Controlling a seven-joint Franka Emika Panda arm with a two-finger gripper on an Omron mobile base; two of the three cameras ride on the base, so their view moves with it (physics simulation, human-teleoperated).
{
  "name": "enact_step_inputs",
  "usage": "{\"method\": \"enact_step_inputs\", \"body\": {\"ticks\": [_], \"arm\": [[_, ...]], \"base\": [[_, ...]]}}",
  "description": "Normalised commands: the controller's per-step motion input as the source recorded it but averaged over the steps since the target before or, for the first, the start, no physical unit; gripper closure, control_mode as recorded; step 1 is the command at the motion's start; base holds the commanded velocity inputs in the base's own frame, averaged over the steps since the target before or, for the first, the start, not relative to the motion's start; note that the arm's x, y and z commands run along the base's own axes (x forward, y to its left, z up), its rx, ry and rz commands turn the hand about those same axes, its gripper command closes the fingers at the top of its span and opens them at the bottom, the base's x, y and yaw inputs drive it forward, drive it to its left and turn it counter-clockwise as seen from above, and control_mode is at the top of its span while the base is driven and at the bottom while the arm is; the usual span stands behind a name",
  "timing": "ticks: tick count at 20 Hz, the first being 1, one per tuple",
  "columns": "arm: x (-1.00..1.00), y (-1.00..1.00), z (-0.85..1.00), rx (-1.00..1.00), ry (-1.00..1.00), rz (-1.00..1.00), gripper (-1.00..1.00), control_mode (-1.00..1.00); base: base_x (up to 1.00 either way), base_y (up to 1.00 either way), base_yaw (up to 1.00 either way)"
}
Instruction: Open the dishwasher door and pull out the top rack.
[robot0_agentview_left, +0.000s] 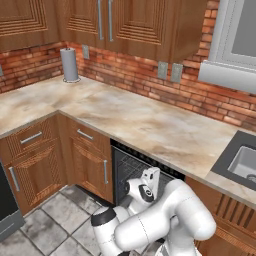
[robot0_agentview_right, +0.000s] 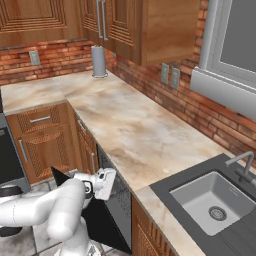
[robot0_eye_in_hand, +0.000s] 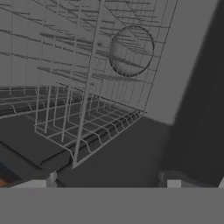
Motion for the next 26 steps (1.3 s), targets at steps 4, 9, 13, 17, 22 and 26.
{"method": "enact_step_inputs", "body": {"ticks": [4,9,13,17,22,26], "arm": [[0.3,0.15,-0.41,-0.3,0.05,0.03,-1.0,-1.0],[0.22,0.2,-0.44,-0.29,0.02,0.03,-1.0,-1.0],[0.16,0.25,-0.38,-0.25,0.0,0.02,-1.0,-1.0],[0.14,0.44,-0.44,-0.23,0.0,0.02,-1.0,-1.0],[0.19,0.43,-0.41,-0.2,0.0,0.02,-1.0,-1.0],[0.34,0.34,-0.36,-0.17,0.0,0.01,-1.0,-1.0]], "base": [[0.0,0.0,0.0],[0.0,0.0,0.0],[0.0,0.0,0.0],[0.0,0.0,0.0],[0.0,0.0,0.0],[0.0,0.0,0.0]]}}
